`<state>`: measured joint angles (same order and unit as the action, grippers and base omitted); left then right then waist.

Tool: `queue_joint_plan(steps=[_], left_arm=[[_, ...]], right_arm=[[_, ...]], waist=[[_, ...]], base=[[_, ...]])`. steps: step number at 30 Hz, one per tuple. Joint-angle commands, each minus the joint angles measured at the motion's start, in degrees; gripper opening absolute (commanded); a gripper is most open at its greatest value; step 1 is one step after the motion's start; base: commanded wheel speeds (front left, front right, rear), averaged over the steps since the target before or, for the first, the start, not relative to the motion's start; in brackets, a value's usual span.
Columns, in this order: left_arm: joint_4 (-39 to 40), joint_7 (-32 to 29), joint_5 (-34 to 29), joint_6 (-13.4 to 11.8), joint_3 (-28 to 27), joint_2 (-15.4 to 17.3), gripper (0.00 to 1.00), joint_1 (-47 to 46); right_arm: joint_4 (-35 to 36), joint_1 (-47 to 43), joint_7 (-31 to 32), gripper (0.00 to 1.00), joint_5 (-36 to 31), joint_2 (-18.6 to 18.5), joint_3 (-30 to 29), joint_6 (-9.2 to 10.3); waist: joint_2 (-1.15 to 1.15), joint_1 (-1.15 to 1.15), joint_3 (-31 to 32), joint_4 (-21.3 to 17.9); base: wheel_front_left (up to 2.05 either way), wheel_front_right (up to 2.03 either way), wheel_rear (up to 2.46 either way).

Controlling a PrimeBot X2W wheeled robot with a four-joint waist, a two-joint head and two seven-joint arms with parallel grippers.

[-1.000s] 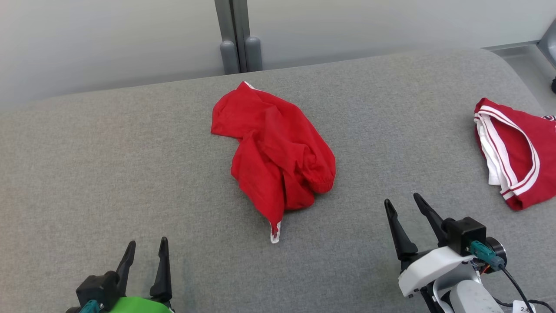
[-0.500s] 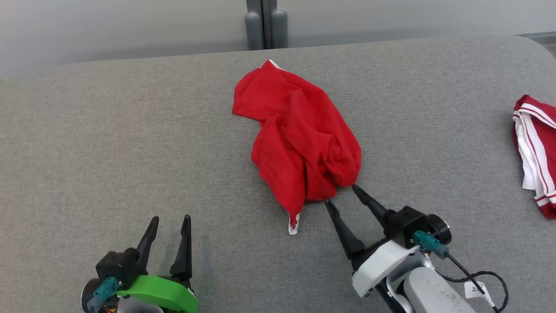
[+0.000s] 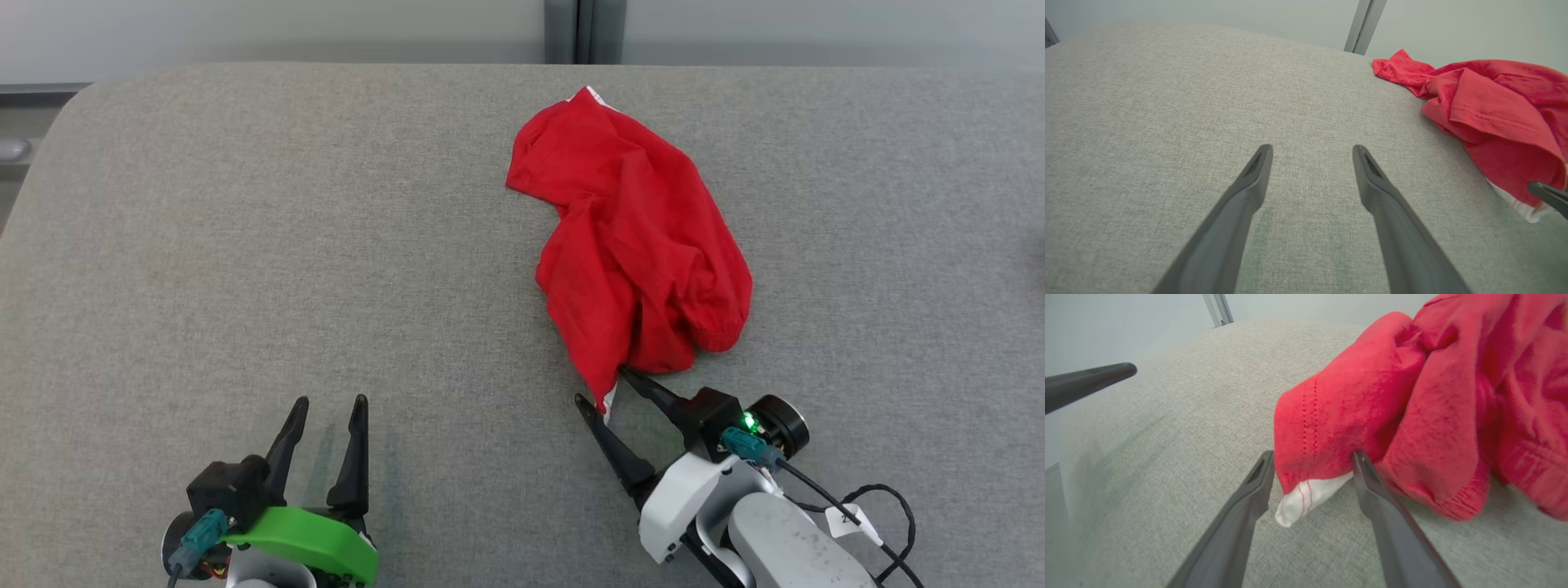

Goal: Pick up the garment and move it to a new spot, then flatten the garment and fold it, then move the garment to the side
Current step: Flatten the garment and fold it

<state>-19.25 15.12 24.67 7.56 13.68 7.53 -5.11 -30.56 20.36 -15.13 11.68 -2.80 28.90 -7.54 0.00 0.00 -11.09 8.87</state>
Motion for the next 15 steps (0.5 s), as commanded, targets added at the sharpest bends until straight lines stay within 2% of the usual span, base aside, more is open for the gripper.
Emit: queue_joint_plan(steps=[1,8,15], left_arm=[[-0.1,0.0,0.3,-0.2,0.2,0.3,1.0,-1.0],[-0.4,0.0,0.9,-0.2,1.8,0.1,1.0,-2.5],[-1.4,0.0,1.8,-0.2,6.2,-0.4,1.0,-4.9]], right_arm=[[-0.8,1.1,0.0,0.0,0.3,-0.3,-0.3,0.1],[-0.2,6.4,0.0,0.0,4.2,-0.2,2.7,0.1],[-0.7,20.3,0.0,0.0,6.9,-0.2,10.6,0.1]], waist=[[0.0,0.0,-0.8,1.2],[0.0,0.0,-1.8,3.8],[0.0,0.0,-2.1,10.1]], base=[[0.0,0.0,0.0],[0.0,0.0,0.0],[0.0,0.0,0.0]])
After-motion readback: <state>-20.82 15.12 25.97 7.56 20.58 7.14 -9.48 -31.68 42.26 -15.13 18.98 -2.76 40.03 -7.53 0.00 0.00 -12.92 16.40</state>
